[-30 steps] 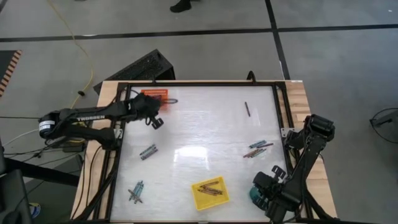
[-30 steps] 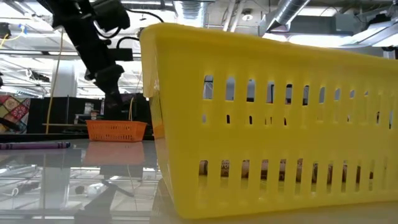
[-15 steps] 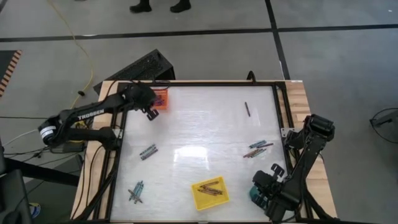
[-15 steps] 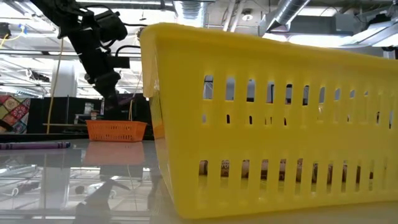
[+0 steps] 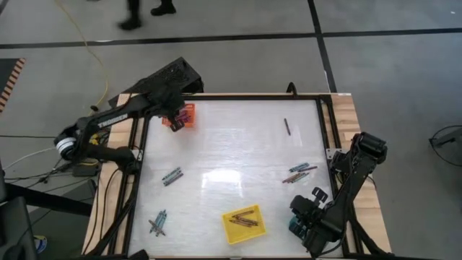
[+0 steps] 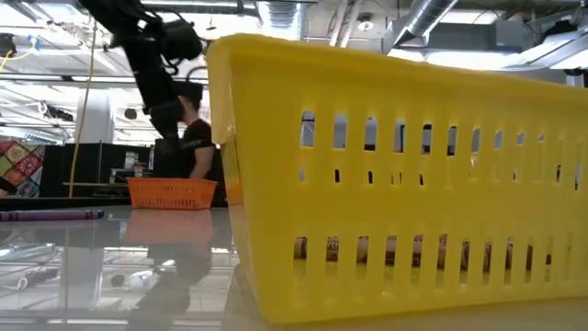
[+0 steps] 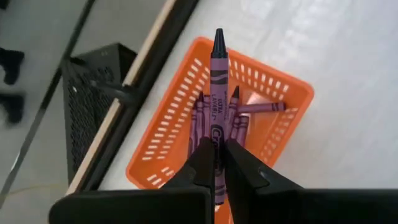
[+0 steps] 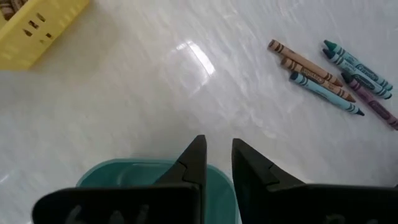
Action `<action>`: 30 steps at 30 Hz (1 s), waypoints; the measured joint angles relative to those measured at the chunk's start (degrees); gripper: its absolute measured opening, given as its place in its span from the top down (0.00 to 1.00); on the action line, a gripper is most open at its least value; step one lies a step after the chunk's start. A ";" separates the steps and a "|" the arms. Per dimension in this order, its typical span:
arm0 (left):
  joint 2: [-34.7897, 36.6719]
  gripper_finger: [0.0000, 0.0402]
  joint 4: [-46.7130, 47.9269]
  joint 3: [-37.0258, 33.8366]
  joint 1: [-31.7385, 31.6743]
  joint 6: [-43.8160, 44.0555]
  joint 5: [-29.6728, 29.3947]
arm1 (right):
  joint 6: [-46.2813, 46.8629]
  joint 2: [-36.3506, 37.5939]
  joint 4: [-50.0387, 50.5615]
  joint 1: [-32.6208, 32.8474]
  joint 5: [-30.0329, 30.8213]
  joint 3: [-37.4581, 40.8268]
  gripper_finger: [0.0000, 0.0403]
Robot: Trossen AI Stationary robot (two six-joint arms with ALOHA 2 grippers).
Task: Sort crayons
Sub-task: Put the purple crayon into the orange bin
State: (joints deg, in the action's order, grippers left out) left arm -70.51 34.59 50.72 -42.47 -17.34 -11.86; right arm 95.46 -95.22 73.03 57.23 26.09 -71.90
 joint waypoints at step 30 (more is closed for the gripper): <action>-10.84 0.96 7.37 4.76 -5.97 -5.60 2.64 | 0.00 0.00 -1.11 0.48 1.18 0.00 0.83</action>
State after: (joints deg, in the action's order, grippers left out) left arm -81.34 41.95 55.48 -48.45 -22.94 -9.21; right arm 95.46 -95.23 71.92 57.71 27.27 -71.90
